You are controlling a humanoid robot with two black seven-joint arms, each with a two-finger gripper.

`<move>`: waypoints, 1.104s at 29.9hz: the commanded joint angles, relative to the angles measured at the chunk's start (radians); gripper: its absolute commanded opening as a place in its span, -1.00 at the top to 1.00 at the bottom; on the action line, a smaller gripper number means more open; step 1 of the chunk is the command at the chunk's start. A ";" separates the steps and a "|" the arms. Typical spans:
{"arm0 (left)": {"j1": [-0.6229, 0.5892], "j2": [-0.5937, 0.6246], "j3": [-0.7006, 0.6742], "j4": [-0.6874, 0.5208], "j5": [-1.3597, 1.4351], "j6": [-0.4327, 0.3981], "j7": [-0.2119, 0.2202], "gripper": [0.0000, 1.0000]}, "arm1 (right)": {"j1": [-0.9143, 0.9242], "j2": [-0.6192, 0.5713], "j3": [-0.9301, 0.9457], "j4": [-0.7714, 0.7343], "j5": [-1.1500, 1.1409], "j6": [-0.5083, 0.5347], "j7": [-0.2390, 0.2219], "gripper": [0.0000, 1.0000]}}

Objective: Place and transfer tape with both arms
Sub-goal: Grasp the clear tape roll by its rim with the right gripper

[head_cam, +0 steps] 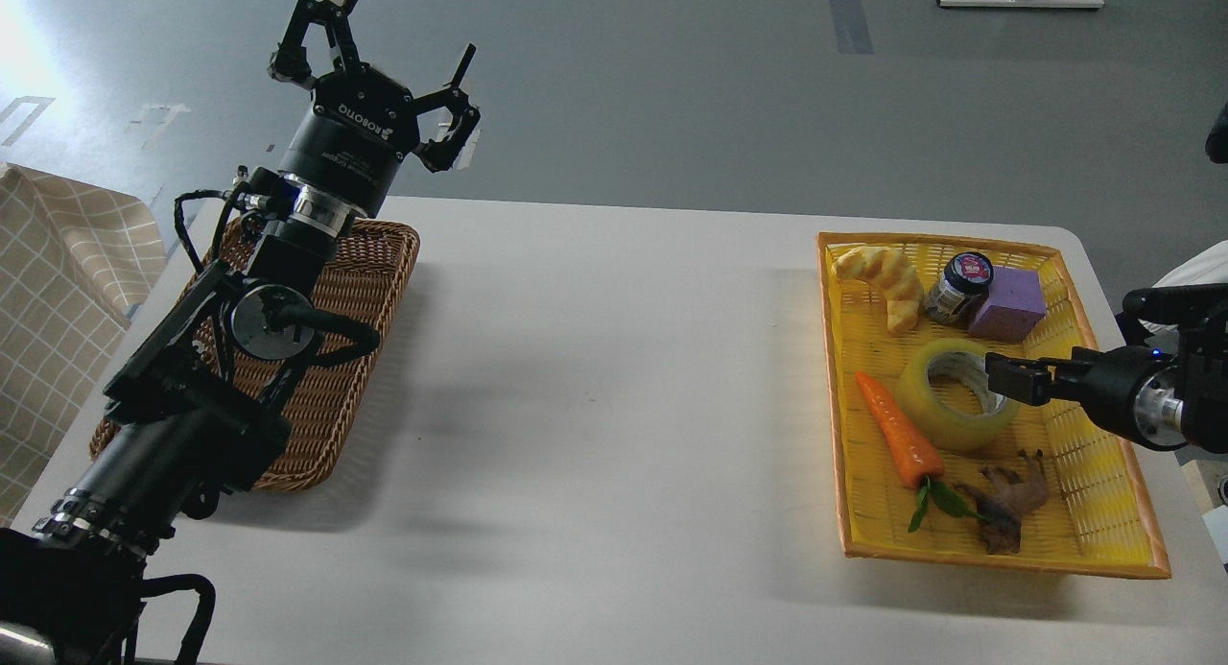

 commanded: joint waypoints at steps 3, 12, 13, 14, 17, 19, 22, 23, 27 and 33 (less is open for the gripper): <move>0.000 -0.003 -0.001 0.000 0.000 0.000 0.000 -0.95 | 0.000 0.027 -0.012 -0.014 -0.032 0.000 -0.001 -0.75; 0.001 -0.001 -0.002 0.000 0.000 0.000 0.000 -0.95 | 0.002 0.069 -0.014 -0.068 -0.046 0.000 -0.001 -0.42; 0.001 -0.001 -0.002 0.000 0.000 0.000 0.000 -0.95 | 0.002 0.078 -0.014 -0.084 -0.046 0.000 0.000 -0.38; 0.001 -0.003 -0.002 0.000 0.000 0.000 0.000 -0.95 | 0.005 0.086 -0.012 -0.103 -0.046 0.000 0.000 -0.30; 0.003 -0.003 -0.002 0.000 0.000 0.000 0.000 -0.95 | 0.011 0.089 -0.015 -0.115 -0.046 0.000 0.000 -0.09; 0.003 -0.003 -0.002 0.000 0.000 0.000 0.000 -0.95 | 0.012 0.090 -0.017 -0.114 -0.046 0.000 0.000 0.01; 0.003 -0.003 -0.002 0.000 0.000 0.000 0.000 -0.95 | 0.018 0.098 -0.029 -0.115 -0.046 0.000 0.000 0.26; 0.003 -0.003 -0.002 0.000 0.000 0.000 0.000 -0.95 | 0.020 0.101 -0.029 -0.115 -0.045 0.000 0.000 0.31; 0.003 -0.001 -0.002 0.000 0.000 0.000 0.000 -0.95 | 0.022 0.110 -0.030 -0.115 -0.043 0.000 0.002 0.64; 0.003 -0.003 -0.002 0.000 0.000 0.000 0.000 -0.95 | 0.022 0.115 -0.029 -0.115 -0.042 0.000 0.002 1.00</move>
